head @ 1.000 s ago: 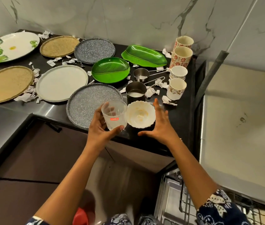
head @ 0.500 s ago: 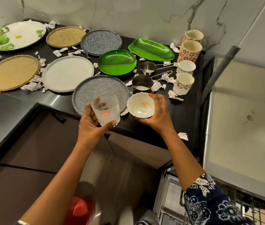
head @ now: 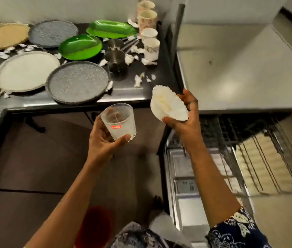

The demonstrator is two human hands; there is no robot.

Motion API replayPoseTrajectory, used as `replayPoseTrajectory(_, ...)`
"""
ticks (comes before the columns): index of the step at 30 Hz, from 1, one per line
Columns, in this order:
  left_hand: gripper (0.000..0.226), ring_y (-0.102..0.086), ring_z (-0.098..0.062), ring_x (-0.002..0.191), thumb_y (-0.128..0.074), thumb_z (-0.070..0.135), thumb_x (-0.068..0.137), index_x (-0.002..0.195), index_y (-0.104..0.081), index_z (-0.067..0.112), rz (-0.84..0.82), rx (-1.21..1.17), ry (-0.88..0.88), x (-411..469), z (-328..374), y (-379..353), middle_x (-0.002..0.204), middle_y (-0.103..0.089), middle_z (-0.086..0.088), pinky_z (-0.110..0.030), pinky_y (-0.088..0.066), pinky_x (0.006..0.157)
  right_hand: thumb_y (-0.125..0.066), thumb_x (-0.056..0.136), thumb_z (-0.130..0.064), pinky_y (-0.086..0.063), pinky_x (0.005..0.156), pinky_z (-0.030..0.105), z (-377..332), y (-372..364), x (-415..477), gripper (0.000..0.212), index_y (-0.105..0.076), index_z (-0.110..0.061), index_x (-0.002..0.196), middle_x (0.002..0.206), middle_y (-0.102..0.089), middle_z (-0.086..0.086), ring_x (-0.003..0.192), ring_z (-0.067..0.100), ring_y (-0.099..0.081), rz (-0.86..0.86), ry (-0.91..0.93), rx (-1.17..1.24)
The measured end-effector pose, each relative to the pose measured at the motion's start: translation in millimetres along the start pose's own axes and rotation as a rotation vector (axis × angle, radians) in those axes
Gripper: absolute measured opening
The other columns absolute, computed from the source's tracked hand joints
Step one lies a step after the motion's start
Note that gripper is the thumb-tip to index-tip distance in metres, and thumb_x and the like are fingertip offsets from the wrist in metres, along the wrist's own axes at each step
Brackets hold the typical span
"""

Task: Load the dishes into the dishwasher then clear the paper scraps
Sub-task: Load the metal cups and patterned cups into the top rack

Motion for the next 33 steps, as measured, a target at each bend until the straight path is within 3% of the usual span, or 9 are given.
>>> replayPoseTrajectory(3,0.075,-0.062,-0.006,0.106,-0.082,0.014,0.061,0.126,-0.045,0.013,-0.111,0.014,0.047,-29,-16,-38,0.113,-0.066,0.015,-0.02,-0.051,0.084,-0.083,0.056,-0.029,-0.049,0.091,0.035,12,38,-50,0.095,-0.033,-0.02,0.136,0.126,-0.046,0.002,0.117,0.013,-0.051,0.049,-0.112,0.07)
replayPoseTrajectory(8,0.073,-0.063,-0.005,0.1,-0.082,0.024,0.059,0.123,-0.048,0.016,-0.247,0.002,0.135,-73,-46,-107,0.11,-0.067,0.014,-0.02,-0.051,0.081,-0.088,0.047,-0.051,-0.05,0.083,0.025,46,114,-122,0.108,-0.034,-0.02,0.136,0.122,-0.049,0.007,0.111,0.011,-0.055,0.211,-0.281,0.205)
replayPoseTrajectory(14,0.076,-0.064,-0.006,0.099,-0.083,0.028,0.056,0.123,-0.05,0.019,-0.32,-0.009,0.241,-112,-89,-199,0.108,-0.068,0.012,-0.022,-0.052,0.079,-0.092,0.043,-0.045,-0.053,0.078,0.025,87,215,-181,0.109,-0.038,-0.016,0.133,0.124,-0.052,0.013,0.109,0.023,-0.056,0.437,-0.372,0.46)
replayPoseTrajectory(17,0.076,-0.064,-0.006,0.1,-0.082,0.024,0.058,0.126,-0.049,0.019,-0.334,-0.018,0.291,-132,-113,-253,0.108,-0.068,0.014,-0.021,-0.053,0.079,-0.094,0.039,-0.042,-0.057,0.082,0.037,108,270,-197,0.106,-0.041,-0.013,0.127,0.115,-0.063,0.006,0.109,0.025,-0.059,0.533,-0.388,0.651)
replayPoseTrajectory(22,0.078,-0.064,-0.009,0.102,-0.085,0.018,0.056,0.126,-0.05,0.022,-0.259,-0.014,0.349,-165,-153,-330,0.11,-0.068,0.011,-0.022,-0.053,0.081,-0.093,0.037,-0.043,-0.04,0.091,0.066,154,349,-206,0.111,-0.041,-0.013,0.131,0.136,-0.048,0.019,0.125,0.041,-0.047,0.574,-0.491,0.945)
replayPoseTrajectory(25,0.084,-0.064,-0.017,0.105,-0.088,0.032,0.047,0.123,-0.052,0.026,-0.188,-0.03,0.407,-178,-181,-359,0.111,-0.068,0.005,-0.025,-0.053,0.081,-0.093,0.038,-0.041,-0.043,0.088,0.066,167,394,-197,0.107,-0.042,-0.009,0.127,0.13,-0.05,0.024,0.125,0.045,-0.045,0.542,-0.512,0.955)
replayPoseTrajectory(28,0.091,-0.066,-0.011,0.1,-0.092,0.047,0.038,0.118,-0.053,0.03,-0.115,-0.035,0.447,-181,-203,-380,0.105,-0.07,0.012,-0.024,-0.054,0.079,-0.095,0.032,-0.04,-0.054,0.08,0.056,186,437,-187,0.106,-0.048,-0.01,0.123,0.118,-0.058,0.019,0.116,0.039,-0.053,0.545,-0.583,0.868)
replayPoseTrajectory(31,0.091,-0.066,-0.008,0.098,-0.092,0.047,0.037,0.118,-0.053,0.029,-0.052,-0.037,0.454,-178,-224,-390,0.102,-0.07,0.015,-0.027,-0.056,0.081,-0.094,0.033,-0.041,-0.052,0.084,0.056,205,473,-181,0.109,-0.047,-0.01,0.127,0.12,-0.057,0.018,0.117,0.037,-0.055,0.559,-0.662,0.706)
replayPoseTrajectory(33,0.094,-0.066,-0.007,0.096,-0.091,0.048,0.038,0.119,-0.052,0.023,-0.031,-0.02,0.45,-174,-236,-393,0.101,-0.07,0.015,-0.031,-0.057,0.081,-0.091,0.041,-0.041,-0.055,0.081,0.052,213,490,-176,0.098,-0.048,-0.013,0.124,0.119,-0.057,0.014,0.112,0.034,-0.057,0.537,-0.715,0.538)
Point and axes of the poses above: each hand's wrist, its own x-axis towards the middle knuckle, its own y-axis out of the back of the hand, z = x × y, the point moved 9 cm from there along x, towards the middle knuckle
